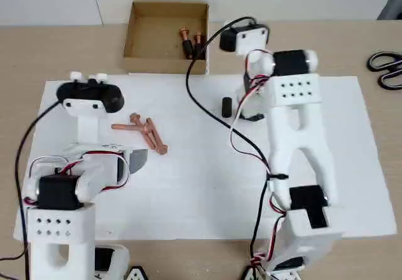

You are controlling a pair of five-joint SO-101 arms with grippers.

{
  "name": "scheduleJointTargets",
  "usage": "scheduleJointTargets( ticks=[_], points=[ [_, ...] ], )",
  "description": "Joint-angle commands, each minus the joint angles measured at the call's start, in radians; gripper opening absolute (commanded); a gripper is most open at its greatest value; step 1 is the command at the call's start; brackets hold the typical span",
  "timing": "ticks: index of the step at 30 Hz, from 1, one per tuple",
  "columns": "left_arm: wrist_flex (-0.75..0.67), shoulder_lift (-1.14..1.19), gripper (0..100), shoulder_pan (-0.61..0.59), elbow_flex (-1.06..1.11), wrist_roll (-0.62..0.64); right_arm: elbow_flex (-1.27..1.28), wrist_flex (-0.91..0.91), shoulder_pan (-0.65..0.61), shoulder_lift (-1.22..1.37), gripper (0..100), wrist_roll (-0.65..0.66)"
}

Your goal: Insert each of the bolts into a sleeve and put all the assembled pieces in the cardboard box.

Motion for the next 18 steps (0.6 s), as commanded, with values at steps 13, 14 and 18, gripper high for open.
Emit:
scheduleJointTargets(
  ticks=[13,14,18],
  points=[
    [0.089,0.141,28,-0.209,-0.245,-0.054,0.143,0.004,0.012,-0.295,0.4,0.011],
    [0.101,0.184,28,-0.222,-0.275,-0.055,0.149,0.004,0.012,-0.295,0.4,0.011],
    [0.15,0.361,28,-0.258,-0.403,-0.049,0.147,0.004,0.012,-0.303,0.4,0.011]
  ],
)
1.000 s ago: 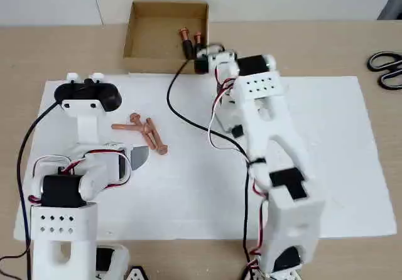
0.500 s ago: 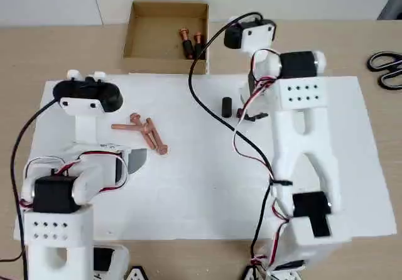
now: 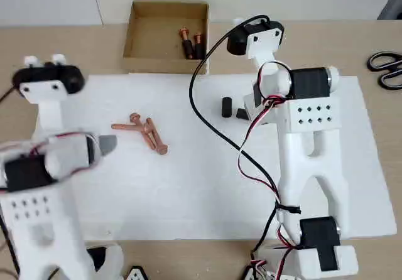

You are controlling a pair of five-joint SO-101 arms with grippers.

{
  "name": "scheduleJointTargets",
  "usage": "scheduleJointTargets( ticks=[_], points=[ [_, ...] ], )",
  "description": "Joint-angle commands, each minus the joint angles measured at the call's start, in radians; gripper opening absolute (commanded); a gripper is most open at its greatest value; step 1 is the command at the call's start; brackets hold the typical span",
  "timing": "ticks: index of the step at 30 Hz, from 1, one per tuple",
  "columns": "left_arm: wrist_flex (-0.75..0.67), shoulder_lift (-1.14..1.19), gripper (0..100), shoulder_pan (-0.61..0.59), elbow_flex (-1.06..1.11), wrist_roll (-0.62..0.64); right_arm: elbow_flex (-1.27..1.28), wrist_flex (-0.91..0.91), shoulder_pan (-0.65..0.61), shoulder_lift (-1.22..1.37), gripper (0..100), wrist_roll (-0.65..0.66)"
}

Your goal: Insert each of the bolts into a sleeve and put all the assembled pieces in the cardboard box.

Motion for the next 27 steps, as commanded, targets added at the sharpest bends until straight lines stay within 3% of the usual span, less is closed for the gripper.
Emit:
scheduleJointTargets(
  ticks=[1,13,27],
  points=[
    [0.029,0.135,28,-0.017,-0.122,-0.008,-0.006,-0.002,0.01,-0.056,0.4,0.008],
    [0.04,0.503,28,-0.006,-0.349,0.127,-0.006,-0.004,0.01,-0.056,0.4,0.006],
    [0.026,0.997,28,0.143,-0.734,0.226,-0.002,-0.004,0.01,-0.048,0.4,0.005]
  ],
)
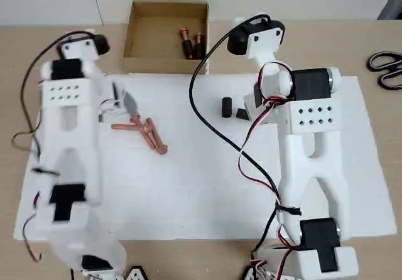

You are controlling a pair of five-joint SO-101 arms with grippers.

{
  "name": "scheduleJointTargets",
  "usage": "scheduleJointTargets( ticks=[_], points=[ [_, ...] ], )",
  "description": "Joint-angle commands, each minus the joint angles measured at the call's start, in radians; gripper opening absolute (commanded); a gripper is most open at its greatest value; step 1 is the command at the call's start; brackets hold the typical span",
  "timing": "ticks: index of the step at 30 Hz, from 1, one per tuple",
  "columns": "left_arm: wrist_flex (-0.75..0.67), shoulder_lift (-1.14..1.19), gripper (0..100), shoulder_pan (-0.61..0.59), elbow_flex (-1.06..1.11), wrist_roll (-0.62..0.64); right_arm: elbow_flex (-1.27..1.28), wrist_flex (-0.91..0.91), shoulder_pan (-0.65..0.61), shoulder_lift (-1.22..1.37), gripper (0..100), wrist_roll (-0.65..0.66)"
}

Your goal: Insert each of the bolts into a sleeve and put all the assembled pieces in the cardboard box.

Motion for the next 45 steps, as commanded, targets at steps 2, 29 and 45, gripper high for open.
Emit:
scheduleJointTargets(
  ticks=[2,29,45],
  points=[
    [-0.003,0.114,28,0.009,-0.163,0.012,0.002,-0.004,0.012,-0.044,0.4,0.005],
    [-0.117,0.11,19,-0.037,-0.107,-1.06,0.121,-0.059,0.012,-0.044,0.4,0.003],
    [-0.184,0.11,23,0.034,0.036,-1.083,0.121,-0.058,0.012,-0.044,0.4,-0.023]
  ],
)
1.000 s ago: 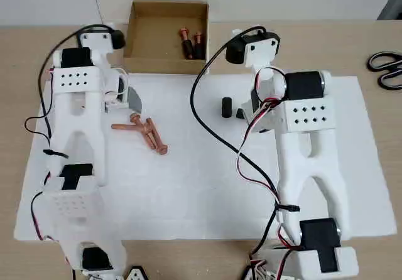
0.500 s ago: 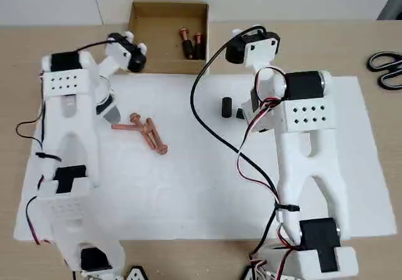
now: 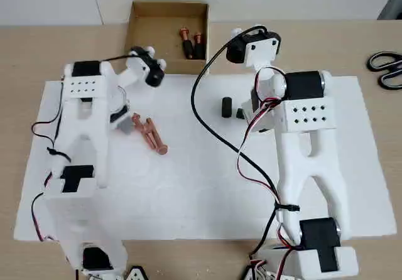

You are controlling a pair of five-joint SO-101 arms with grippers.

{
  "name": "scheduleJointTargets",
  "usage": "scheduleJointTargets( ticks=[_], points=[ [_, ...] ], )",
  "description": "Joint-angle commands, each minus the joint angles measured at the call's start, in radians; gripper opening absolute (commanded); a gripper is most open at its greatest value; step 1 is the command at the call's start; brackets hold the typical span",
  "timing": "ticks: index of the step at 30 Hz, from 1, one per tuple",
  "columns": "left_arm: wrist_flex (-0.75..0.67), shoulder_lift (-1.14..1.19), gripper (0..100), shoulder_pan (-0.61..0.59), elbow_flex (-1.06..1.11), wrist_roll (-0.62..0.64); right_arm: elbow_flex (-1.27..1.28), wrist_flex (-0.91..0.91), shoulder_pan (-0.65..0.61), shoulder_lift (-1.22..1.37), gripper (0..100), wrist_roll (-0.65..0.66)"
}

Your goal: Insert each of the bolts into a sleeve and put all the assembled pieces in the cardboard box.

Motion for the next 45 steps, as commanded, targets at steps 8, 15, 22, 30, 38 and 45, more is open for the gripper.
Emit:
scheduleJointTargets(
  ticks=[8,15,22,30,38,45],
  points=[
    [-0.15,-0.064,23,0.017,0.127,-0.008,-0.005,-0.001,0.012,-0.044,0.4,-0.014],
    [-0.252,-0.064,19,0.017,0.209,-0.006,0.034,-0.007,0.01,-0.044,0.4,-0.014],
    [-0.302,-0.064,16,0.018,0.265,-0.006,0.043,-0.01,0.007,-0.048,0.4,-0.014],
    [-0.224,-0.077,15,0.023,0.257,-0.005,0.043,-0.008,0.007,-0.05,0.4,-0.014],
    [-0.063,-0.077,8,0.083,0.179,-0.005,0.043,-0.01,0.007,-0.05,0.4,-0.014],
    [0.083,-0.077,4,0.126,0.065,-0.005,0.043,-0.01,0.007,-0.05,0.4,-0.014]
  ],
)
